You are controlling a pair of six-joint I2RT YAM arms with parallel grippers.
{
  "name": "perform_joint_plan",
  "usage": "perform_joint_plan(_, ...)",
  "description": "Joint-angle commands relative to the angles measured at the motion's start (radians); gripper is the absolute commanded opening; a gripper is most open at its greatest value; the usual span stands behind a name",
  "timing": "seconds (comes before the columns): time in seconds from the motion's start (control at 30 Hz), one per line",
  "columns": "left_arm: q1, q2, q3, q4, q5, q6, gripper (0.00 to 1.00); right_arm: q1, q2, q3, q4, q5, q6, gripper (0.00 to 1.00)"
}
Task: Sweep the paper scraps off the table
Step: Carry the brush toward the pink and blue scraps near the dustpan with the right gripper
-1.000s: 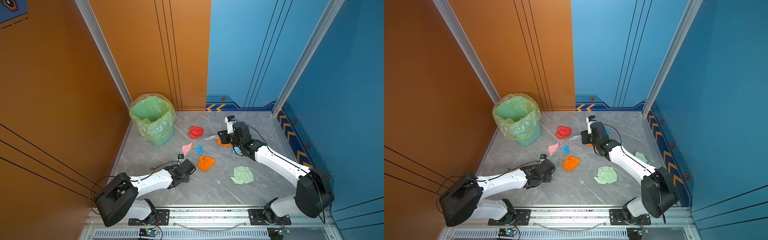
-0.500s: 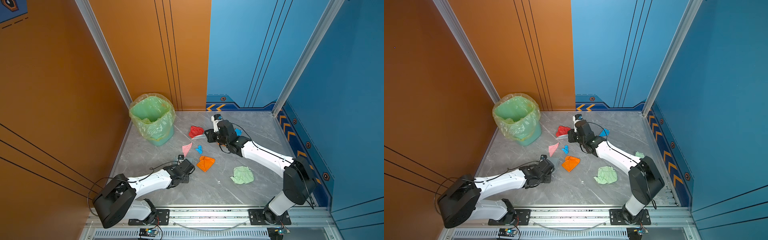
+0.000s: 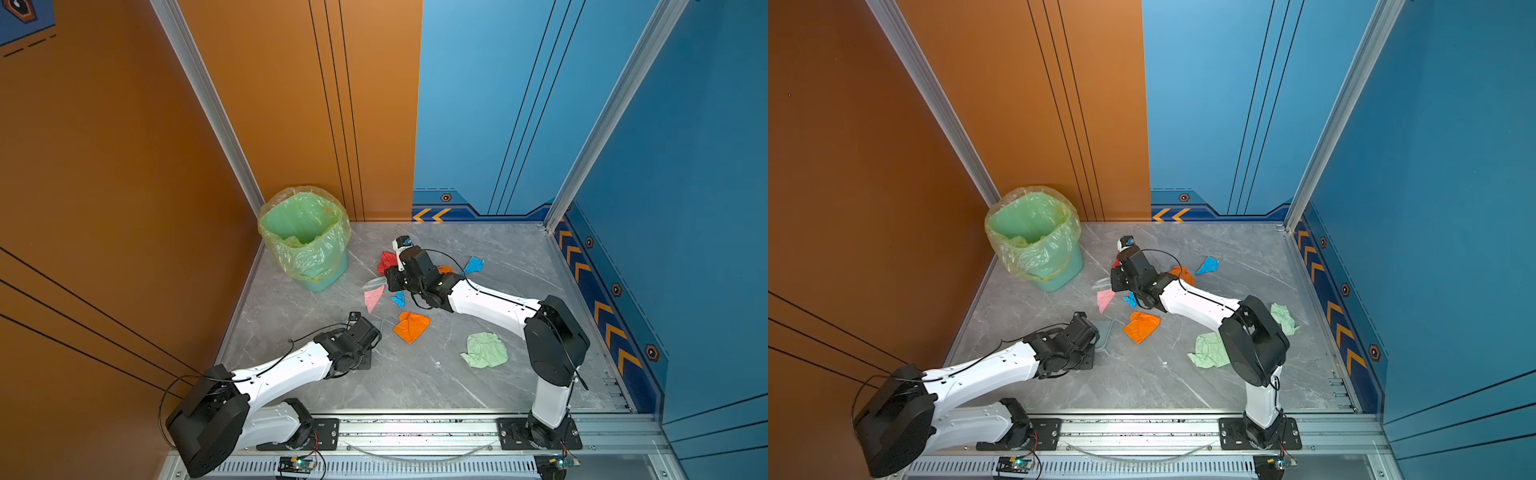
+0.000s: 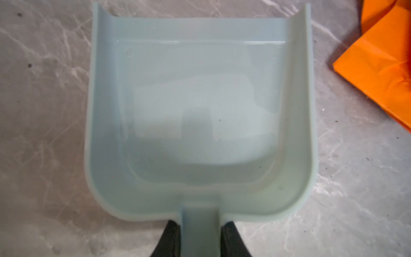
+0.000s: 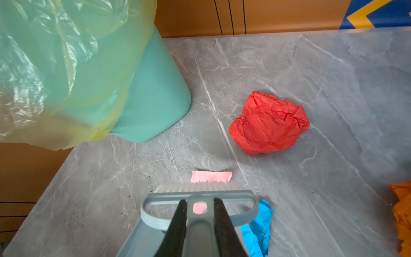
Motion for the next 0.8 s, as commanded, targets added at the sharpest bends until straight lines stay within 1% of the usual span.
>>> perform_joint_plan(0.0,0.017,-0.016,-0.011,-0.046,0.028,0.016,0.0,0.016,0.044,0.063,-0.053,0.065,-0.056,0.0)
perform_joint_plan(0.27,0.024,0.046,0.019,-0.038,0.033,0.035,0.0,0.027,0.097,0.086,-0.097,0.052,-0.083,0.0)
perform_joint_plan(0.47,0.024,0.116,0.059,-0.034,0.046,0.068,0.0,0.036,0.097,0.084,-0.131,0.068,-0.105,0.0)
perform_joint_plan(0.6,0.022,0.148,0.086,-0.033,0.049,0.08,0.0,0.045,0.094,0.069,-0.151,0.054,-0.119,0.0)
perform_joint_plan(0.77,0.021,0.152,0.095,-0.035,0.044,0.084,0.0,0.062,0.084,0.046,-0.196,0.023,-0.133,0.0)
